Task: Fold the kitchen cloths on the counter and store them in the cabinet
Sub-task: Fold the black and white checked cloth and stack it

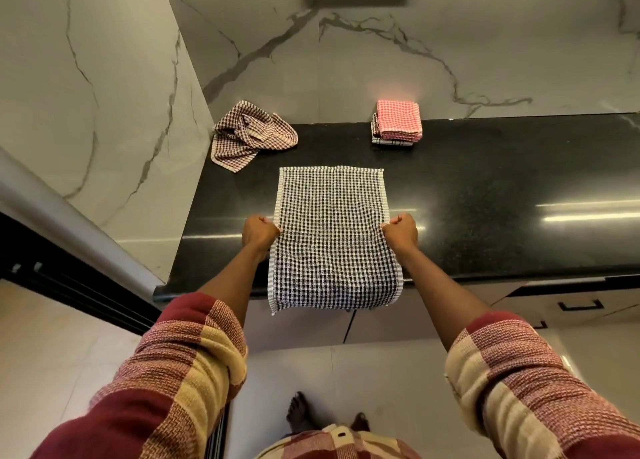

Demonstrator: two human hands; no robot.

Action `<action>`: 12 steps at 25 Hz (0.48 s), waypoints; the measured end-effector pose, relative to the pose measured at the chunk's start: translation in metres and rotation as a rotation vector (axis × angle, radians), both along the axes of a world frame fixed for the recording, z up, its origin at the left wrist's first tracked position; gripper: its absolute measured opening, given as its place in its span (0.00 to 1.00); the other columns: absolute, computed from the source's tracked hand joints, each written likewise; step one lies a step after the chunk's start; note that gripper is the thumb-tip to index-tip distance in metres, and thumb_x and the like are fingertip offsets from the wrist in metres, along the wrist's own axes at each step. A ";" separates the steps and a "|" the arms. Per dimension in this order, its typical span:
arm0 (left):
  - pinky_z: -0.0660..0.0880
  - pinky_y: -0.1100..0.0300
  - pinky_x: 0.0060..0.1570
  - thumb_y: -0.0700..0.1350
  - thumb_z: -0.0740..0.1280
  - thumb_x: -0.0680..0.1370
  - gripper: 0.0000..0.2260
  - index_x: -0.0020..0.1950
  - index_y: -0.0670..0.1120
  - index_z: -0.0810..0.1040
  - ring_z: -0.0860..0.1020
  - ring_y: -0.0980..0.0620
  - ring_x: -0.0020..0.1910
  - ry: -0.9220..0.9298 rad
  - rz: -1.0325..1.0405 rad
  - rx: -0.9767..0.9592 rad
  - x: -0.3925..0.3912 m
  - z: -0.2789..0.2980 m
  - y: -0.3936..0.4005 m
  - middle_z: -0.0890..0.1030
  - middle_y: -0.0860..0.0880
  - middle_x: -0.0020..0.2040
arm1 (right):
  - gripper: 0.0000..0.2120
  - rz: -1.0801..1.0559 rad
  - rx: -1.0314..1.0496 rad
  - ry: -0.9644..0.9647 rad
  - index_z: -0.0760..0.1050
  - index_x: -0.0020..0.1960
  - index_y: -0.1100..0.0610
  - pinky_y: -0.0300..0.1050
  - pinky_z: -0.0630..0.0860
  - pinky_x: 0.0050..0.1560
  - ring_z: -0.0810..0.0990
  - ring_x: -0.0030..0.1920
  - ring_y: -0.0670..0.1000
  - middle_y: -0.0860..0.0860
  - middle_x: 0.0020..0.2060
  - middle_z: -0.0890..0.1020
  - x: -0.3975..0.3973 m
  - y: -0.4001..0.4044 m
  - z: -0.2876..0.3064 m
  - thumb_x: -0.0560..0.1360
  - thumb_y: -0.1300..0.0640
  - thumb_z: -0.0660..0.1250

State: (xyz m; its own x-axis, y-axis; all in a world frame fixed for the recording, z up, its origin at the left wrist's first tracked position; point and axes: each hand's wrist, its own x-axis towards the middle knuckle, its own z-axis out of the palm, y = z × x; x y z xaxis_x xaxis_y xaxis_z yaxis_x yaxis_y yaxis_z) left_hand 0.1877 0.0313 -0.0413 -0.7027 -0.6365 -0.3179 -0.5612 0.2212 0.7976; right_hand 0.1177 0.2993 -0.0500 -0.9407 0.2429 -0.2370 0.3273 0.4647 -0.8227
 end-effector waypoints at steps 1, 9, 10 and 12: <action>0.73 0.57 0.43 0.32 0.70 0.71 0.08 0.45 0.42 0.76 0.76 0.48 0.43 0.065 -0.019 0.055 0.001 0.002 -0.001 0.79 0.44 0.44 | 0.05 0.005 -0.080 0.021 0.71 0.45 0.57 0.48 0.72 0.42 0.76 0.44 0.54 0.55 0.44 0.78 0.000 0.002 0.004 0.73 0.66 0.62; 0.79 0.61 0.51 0.34 0.72 0.73 0.13 0.57 0.34 0.81 0.82 0.49 0.46 0.224 -0.299 -0.078 0.003 0.023 -0.026 0.83 0.38 0.53 | 0.14 0.266 -0.079 0.110 0.80 0.53 0.60 0.37 0.76 0.41 0.80 0.46 0.50 0.54 0.47 0.84 -0.013 0.019 0.038 0.72 0.73 0.65; 0.79 0.57 0.54 0.36 0.72 0.73 0.12 0.56 0.35 0.82 0.83 0.48 0.48 0.198 -0.376 -0.213 0.000 0.027 -0.029 0.84 0.40 0.53 | 0.14 0.296 0.071 0.155 0.81 0.53 0.60 0.39 0.74 0.44 0.80 0.46 0.50 0.54 0.48 0.84 -0.016 0.018 0.043 0.72 0.71 0.65; 0.78 0.53 0.55 0.38 0.71 0.74 0.10 0.55 0.39 0.83 0.83 0.47 0.49 0.162 -0.471 -0.425 -0.006 0.038 -0.032 0.85 0.42 0.52 | 0.12 0.321 0.328 0.230 0.82 0.52 0.61 0.43 0.74 0.48 0.80 0.50 0.54 0.57 0.52 0.83 -0.024 0.017 0.051 0.74 0.69 0.63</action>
State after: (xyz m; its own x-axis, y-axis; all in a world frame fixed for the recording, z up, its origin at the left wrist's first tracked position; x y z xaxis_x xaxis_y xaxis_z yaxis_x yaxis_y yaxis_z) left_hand 0.1819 -0.0002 -0.0037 -0.9548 -0.2959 0.0273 -0.2072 0.7287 0.6528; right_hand 0.0942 0.3168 0.0013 -0.9989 -0.0397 0.0257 -0.0468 0.7581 -0.6505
